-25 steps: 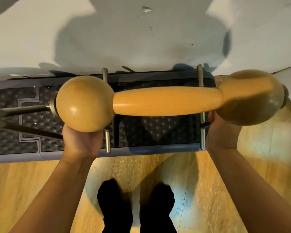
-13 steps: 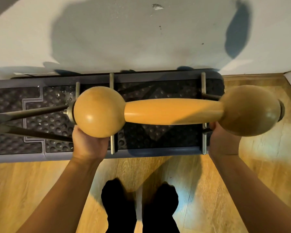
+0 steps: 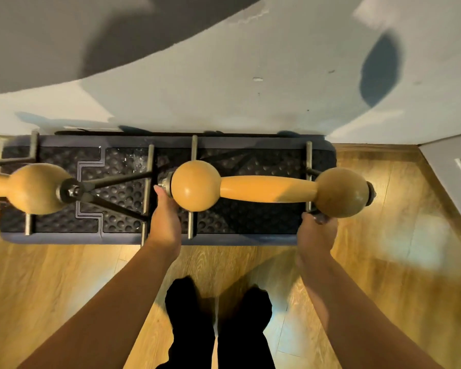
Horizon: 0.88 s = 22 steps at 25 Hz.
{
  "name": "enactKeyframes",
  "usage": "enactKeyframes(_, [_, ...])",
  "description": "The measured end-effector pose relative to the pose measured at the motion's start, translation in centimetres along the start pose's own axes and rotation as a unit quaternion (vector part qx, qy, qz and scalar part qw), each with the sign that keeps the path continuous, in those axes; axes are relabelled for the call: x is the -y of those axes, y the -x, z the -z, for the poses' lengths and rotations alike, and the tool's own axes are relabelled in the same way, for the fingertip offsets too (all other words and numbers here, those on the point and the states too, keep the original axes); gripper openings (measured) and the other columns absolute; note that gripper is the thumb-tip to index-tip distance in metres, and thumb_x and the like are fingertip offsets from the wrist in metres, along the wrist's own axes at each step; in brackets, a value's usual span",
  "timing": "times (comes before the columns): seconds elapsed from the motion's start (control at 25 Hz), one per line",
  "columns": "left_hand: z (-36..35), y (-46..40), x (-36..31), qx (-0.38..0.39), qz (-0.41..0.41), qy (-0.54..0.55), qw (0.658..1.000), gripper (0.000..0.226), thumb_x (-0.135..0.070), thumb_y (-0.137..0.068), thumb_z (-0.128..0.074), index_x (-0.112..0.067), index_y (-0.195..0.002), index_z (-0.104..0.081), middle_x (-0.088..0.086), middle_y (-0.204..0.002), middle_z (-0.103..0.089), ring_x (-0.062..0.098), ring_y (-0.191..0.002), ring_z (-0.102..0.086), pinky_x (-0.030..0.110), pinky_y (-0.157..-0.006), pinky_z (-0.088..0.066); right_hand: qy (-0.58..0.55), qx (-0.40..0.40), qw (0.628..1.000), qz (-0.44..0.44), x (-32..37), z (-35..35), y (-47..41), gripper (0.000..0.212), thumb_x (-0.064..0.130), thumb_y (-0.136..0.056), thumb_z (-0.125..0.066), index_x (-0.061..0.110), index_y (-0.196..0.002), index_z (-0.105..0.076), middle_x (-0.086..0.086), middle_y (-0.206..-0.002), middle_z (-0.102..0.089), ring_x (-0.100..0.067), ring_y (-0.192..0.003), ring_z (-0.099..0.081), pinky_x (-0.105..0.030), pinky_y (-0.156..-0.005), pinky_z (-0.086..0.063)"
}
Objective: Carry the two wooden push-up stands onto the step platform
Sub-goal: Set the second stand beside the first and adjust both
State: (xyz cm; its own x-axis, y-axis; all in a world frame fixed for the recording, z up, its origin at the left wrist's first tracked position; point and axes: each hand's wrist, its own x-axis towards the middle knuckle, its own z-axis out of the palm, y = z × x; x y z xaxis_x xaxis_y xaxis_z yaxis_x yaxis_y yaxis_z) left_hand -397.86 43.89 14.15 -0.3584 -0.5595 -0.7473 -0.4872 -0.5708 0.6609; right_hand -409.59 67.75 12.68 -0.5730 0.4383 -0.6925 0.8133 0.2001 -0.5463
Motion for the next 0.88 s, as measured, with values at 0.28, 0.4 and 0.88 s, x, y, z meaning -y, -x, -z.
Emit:
enactKeyframes(0.28, [8.6,10.9,-2.3,0.14,0.098,-0.303,0.938,0.058,-0.051,-0.107,-0.028,-0.017,-0.118,-0.074,0.002,-0.122,-0.072,0.016,-0.116,-0.064,0.037,-0.115,-0.036,0.272,0.308,0.897,0.161,1.3,2.5,14.4,0.024,0.041,-0.094,-0.062,0.027,-0.075,-0.067,0.013,-0.064,-0.066,-0.003,-0.064,-0.063,-0.016,-0.062,-0.046])
enactKeyframes(0.4, [14.2,16.0,-5.1,0.186,-0.018,-0.456,0.87,0.048,-0.057,-0.101,-0.043,-0.023,-0.095,-0.077,-0.006,-0.095,-0.076,0.006,-0.09,-0.068,0.036,-0.091,-0.052,0.335,0.307,0.781,0.429,4.5,3.8,19.1,0.034,0.045,-0.085,-0.064,0.031,-0.059,-0.047,0.011,-0.054,-0.05,-0.008,-0.056,-0.051,-0.014,-0.052,-0.035])
enactKeyframes(0.88, [25.8,6.5,-23.2,0.081,-0.439,-0.641,0.625,0.135,-0.091,-0.062,-0.063,-0.029,-0.164,0.001,0.012,-0.172,-0.011,0.033,-0.158,-0.007,0.065,-0.121,-0.015,0.463,0.157,0.628,0.605,12.5,-0.5,21.6,0.084,0.056,-0.064,-0.088,0.021,-0.134,-0.058,-0.007,-0.124,-0.065,-0.03,-0.109,-0.057,-0.042,-0.083,-0.049])
